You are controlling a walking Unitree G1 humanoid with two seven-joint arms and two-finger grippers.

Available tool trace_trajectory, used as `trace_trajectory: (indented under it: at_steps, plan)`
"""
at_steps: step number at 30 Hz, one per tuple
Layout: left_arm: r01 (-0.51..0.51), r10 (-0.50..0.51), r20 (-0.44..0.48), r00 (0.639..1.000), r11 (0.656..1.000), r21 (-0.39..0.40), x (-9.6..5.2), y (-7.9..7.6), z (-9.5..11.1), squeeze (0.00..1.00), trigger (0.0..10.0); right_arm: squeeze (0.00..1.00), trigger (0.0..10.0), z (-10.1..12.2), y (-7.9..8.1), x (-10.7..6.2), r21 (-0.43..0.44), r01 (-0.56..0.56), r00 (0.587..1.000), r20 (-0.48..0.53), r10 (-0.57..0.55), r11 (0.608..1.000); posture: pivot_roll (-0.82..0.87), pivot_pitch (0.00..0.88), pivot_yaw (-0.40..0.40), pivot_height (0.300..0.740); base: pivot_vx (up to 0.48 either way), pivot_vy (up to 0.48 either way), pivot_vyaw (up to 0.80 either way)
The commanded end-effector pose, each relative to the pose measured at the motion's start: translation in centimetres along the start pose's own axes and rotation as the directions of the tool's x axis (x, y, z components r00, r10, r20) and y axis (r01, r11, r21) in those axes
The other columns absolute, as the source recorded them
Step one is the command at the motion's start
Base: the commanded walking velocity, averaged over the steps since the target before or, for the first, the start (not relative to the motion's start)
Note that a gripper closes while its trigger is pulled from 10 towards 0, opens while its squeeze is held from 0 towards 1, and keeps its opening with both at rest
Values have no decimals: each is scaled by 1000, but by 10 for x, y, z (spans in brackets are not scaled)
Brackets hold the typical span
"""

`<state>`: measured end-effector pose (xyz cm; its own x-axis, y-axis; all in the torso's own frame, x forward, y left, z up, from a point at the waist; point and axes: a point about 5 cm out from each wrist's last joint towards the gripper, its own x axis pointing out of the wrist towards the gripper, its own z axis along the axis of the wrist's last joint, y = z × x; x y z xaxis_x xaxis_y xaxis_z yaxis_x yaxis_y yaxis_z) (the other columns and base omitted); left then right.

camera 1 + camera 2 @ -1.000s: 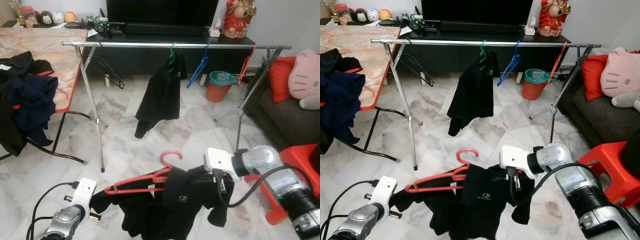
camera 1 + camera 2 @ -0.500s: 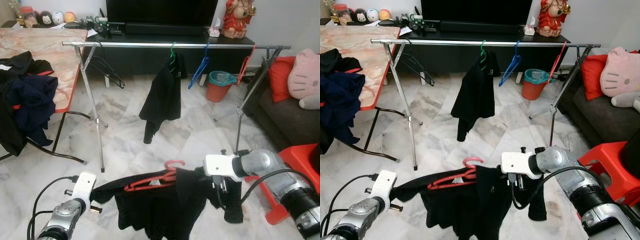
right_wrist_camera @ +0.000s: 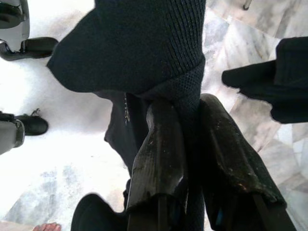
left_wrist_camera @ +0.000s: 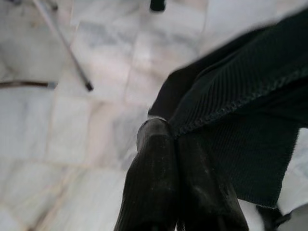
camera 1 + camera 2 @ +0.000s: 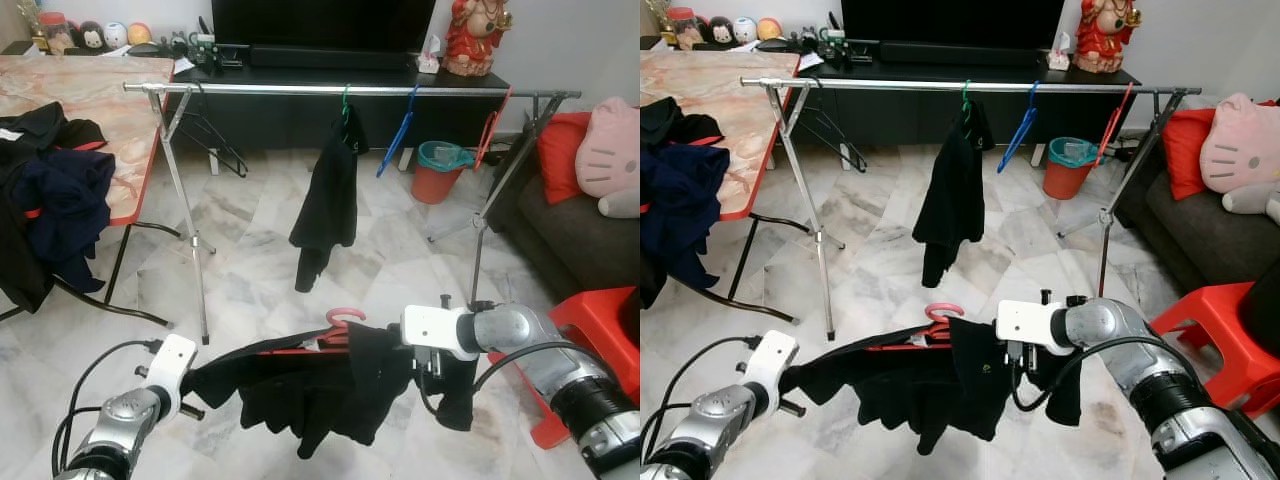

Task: Hang hanger

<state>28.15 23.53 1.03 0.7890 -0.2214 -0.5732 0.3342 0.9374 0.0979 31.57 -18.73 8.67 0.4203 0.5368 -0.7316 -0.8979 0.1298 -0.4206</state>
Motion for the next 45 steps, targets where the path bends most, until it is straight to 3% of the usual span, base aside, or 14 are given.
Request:
trace_trajectory:
  at_steps: [1, 2, 8, 10, 16, 19, 21, 24, 30, 32, 34, 36, 42, 45]
  plan:
    - [46, -47, 75, 996, 999, 10, 0, 2, 21, 0, 10000, 0, 0, -6, 3, 0, 10, -5, 999, -36, 5, 1000, -69, 0, -99, 740, 0, 0, 0]
    - [101, -104, 119, 987, 994, 36, 0, -4, 32, 0, 10000, 0, 0, -10, 8, 2, 16, -18, 998, -55, 19, 1000, -69, 0, -99, 740, 0, 0, 0]
    - [203, -212, 216, 953, 977, 64, -4, -15, 62, 0, 10000, 0, 0, -19, 10, 3, 54, 11, 994, -108, -5, 998, -71, 0, -97, 740, 0, 0, 0]
    - [271, -287, 259, 922, 958, 97, -11, -22, 80, 0, 10000, 0, 0, -25, 13, 5, 79, 42, 989, -145, -30, 996, -72, 0, -95, 740, 0, 0, 0]
    - [363, -392, 281, 876, 920, 151, -22, -34, 97, 0, 10000, 0, 0, -34, 14, 9, 132, 139, 970, -220, -107, 982, -67, 0, -92, 740, 0, 0, 0]
    - [410, -445, 280, 851, 895, 174, -28, -41, 105, 0, 10000, 0, 0, -36, 9, 12, 170, 257, 946, -244, -212, 951, -67, 0, -87, 740, 0, 0, 0]
    - [440, -477, 280, 834, 879, 185, -32, -47, 108, 0, 10000, 0, 0, -31, 3, 15, 247, 341, 931, -220, -290, 907, -66, 0, -83, 740, 0, 0, 0]
    - [462, -499, 277, 821, 866, 190, -32, -57, 109, 0, 10000, 0, 0, -24, 0, 19, 316, 380, 923, -187, -335, 869, -60, 0, -75, 740, 0, 0, 0]
    - [506, -542, 297, 786, 840, 194, -32, -79, 115, 0, 10000, 0, 0, -18, -4, 23, 390, 430, 903, -166, -397, 814, -67, 0, -65, 740, 0, 0, 0]
    - [524, -559, 300, 773, 829, 195, -32, -88, 118, 0, 10000, 0, 0, -11, -4, 25, 428, 425, 902, -128, -412, 797, -68, 0, -64, 740, 0, 0, 0]
    - [532, -568, 285, 772, 823, 199, -28, -100, 118, 0, 10000, 0, 0, 5, -8, 27, 507, 394, 895, -21, -446, 767, -67, 0, -62, 740, 0, 0, 0]
    - [539, -577, 282, 767, 817, 204, -28, -104, 118, 0, 10000, 0, 0, 9, -9, 27, 522, 389, 890, -2, -455, 759, -70, 0, -60, 740, 0, 0, 0]
    - [613, -655, 280, 702, 756, 230, -31, -130, 120, 0, 10000, 0, 0, 19, -16, 29, 536, 423, 859, 20, -512, 731, -70, 0, -54, 740, 0, 0, 0]
    - [622, -666, 277, 693, 746, 236, -32, -138, 120, 0, 10000, 0, 0, 26, -18, 30, 554, 414, 847, 55, -528, 722, -73, 0, -53, 740, 0, 0, 0]
